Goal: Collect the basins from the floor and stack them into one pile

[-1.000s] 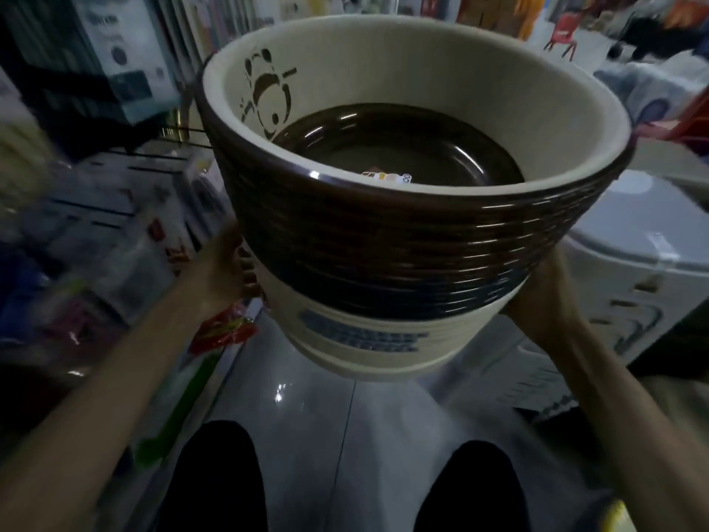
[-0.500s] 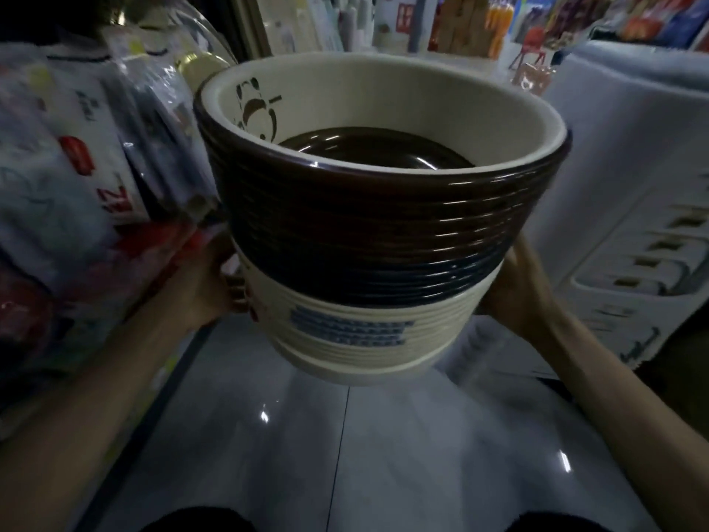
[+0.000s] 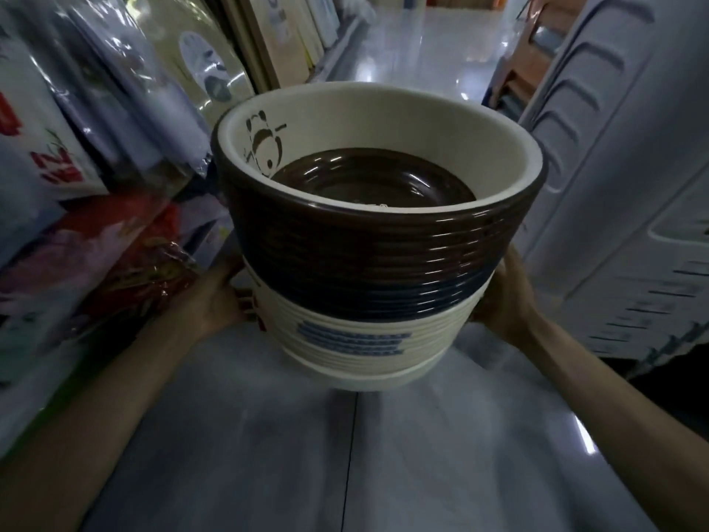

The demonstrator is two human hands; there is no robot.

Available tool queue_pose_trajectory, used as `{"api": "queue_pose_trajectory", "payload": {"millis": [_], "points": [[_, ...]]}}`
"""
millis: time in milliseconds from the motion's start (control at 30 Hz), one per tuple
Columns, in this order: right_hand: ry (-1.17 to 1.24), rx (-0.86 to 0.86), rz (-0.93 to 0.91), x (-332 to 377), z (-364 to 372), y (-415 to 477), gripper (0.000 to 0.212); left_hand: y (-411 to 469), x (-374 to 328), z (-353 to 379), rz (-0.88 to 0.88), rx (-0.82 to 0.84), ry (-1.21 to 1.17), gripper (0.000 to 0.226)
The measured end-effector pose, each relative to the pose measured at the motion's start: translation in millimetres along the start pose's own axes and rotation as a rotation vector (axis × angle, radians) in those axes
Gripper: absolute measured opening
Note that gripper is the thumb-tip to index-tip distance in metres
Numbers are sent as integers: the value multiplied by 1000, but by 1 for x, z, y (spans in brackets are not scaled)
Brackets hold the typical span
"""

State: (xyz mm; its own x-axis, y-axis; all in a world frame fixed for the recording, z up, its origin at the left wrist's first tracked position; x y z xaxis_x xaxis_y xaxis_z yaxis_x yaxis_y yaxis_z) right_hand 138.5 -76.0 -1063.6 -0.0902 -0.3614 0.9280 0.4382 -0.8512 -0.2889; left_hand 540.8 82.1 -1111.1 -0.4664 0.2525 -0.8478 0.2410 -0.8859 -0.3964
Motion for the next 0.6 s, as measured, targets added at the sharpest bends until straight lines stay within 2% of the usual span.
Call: {"api": "queue_pose_trajectory", "payload": {"millis": [133, 233, 367, 433, 500, 600], "points": [[18, -8, 2, -40, -7, 26, 56, 15, 32, -4, -18, -36, 13, 70], [38, -19, 0, -63, -15, 32, 56, 15, 47, -9, -30, -88, 42, 64], [42, 126, -44, -70, -10, 33, 50, 12, 48, -8, -31, -55, 56, 66], [85, 173, -63, -69, -4, 28, 47, 8, 50, -5, -52, -38, -3, 56], [119, 262, -108, -65, 6, 20, 48, 4, 55, -8, -76, -57, -79, 59], [105, 143, -101, -69, 1, 20, 37, 2, 63, -13, -85, -46, -208, 75]]}}
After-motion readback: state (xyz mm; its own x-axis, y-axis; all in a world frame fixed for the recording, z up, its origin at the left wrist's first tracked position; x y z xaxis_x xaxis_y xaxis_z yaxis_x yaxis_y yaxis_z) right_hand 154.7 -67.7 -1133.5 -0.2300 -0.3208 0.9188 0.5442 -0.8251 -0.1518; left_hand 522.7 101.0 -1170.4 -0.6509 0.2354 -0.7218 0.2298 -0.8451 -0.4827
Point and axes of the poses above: each hand's wrist, its own y-axis towards the middle knuckle, its own z-axis out of the palm, x = y × z, the point moved 5 cm from there along y, towards the middle knuckle, and after that the axes turned 5 degrees about x, right-handed, at the moved point
